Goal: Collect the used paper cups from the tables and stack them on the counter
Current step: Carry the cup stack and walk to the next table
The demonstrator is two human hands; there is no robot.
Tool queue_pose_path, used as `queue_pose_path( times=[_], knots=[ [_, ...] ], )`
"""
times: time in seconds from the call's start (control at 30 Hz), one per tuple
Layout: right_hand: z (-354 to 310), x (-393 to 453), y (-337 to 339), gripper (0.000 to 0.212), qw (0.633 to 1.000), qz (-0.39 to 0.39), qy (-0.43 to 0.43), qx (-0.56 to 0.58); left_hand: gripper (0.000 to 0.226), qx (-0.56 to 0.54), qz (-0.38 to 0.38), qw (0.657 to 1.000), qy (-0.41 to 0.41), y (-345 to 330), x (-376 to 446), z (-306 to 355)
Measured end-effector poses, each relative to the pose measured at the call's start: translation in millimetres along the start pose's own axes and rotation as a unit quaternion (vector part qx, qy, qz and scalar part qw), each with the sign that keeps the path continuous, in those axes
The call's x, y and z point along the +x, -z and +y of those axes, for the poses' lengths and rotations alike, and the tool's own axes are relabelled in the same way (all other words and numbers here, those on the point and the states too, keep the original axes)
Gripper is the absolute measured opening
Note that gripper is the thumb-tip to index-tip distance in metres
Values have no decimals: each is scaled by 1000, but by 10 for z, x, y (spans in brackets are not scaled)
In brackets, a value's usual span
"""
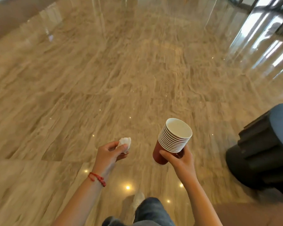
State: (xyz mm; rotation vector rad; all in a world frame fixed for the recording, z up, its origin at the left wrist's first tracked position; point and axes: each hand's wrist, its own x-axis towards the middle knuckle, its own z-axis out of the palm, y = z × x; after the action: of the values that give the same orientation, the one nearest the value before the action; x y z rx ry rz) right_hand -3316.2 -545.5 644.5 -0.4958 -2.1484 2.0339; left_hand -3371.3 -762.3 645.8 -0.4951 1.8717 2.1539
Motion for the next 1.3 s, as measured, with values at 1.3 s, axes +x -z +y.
queue_pose_path(
  times=[1.3],
  knots=[
    [-1273,9763,-865,56,1000,17,-14,-14,7,-27,4,1000,-3,-3328,8726,3573]
  ],
)
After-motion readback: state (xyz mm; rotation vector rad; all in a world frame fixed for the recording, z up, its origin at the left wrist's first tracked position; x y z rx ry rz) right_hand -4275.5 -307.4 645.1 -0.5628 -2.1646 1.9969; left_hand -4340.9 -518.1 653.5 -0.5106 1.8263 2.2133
